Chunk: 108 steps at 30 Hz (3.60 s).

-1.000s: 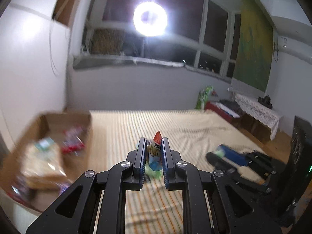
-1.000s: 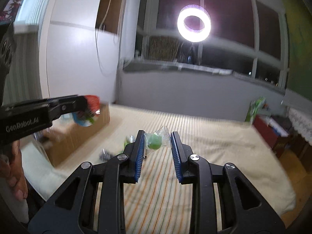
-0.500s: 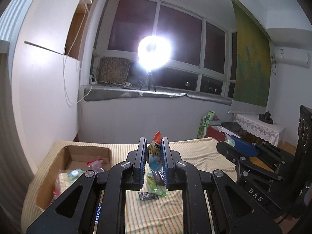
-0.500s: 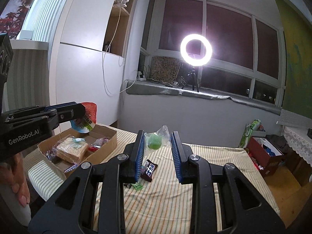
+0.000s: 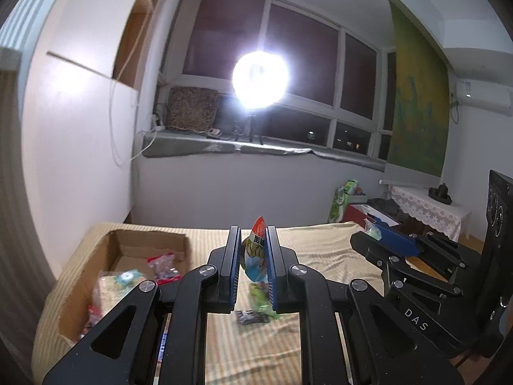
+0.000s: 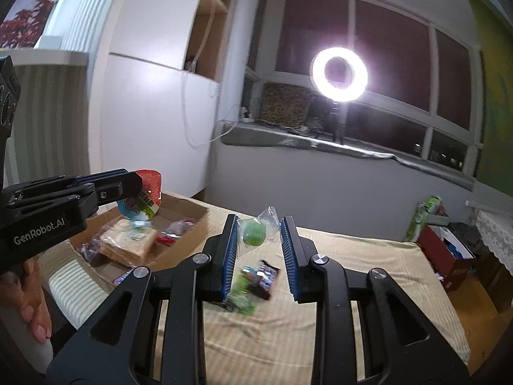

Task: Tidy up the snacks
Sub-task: 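Lift and carry both held candies over the cardboard box, then open both tools to drop the candies into the box, then move both tools back to the remaining snacks on the bed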

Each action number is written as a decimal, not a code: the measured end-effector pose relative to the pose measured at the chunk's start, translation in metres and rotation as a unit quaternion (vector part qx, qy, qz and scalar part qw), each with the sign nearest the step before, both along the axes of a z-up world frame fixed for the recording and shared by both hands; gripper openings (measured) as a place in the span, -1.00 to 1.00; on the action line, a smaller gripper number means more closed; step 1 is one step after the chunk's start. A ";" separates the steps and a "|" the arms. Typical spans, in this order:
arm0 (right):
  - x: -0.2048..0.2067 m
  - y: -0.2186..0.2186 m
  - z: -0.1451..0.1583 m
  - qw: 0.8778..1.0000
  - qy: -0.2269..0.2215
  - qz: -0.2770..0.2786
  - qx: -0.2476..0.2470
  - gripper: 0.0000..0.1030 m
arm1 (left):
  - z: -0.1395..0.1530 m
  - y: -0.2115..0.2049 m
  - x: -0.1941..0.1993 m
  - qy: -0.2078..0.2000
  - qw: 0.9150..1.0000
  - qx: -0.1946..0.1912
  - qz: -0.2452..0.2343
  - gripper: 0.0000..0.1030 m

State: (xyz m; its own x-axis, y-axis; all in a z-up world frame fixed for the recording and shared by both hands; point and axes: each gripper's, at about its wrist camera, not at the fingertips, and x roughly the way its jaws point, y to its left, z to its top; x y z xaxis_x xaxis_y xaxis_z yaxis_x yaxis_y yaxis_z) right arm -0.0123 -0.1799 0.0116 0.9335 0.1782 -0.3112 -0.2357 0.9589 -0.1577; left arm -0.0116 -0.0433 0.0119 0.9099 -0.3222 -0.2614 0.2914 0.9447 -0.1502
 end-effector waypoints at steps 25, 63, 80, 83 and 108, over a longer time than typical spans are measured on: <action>0.030 0.118 -0.006 0.992 0.004 0.127 -0.008 -0.46 | -0.001 0.121 -0.014 -0.002 0.990 -0.017 0.137 -0.75; 0.064 0.107 -0.035 0.993 0.041 0.111 0.025 0.07 | -0.026 0.120 0.005 0.044 0.985 0.012 0.165 0.55; 0.038 0.051 -0.039 0.994 0.031 0.078 0.069 0.21 | -0.010 0.080 -0.006 0.023 0.988 0.044 0.149 0.55; 0.032 0.021 -0.044 0.994 0.032 0.055 0.084 0.21 | -0.009 0.057 -0.003 0.023 0.989 0.060 0.133 0.55; 0.003 -0.086 -0.056 0.992 0.043 -0.071 0.097 0.21 | -0.023 -0.046 -0.003 0.032 0.995 0.089 0.013 0.55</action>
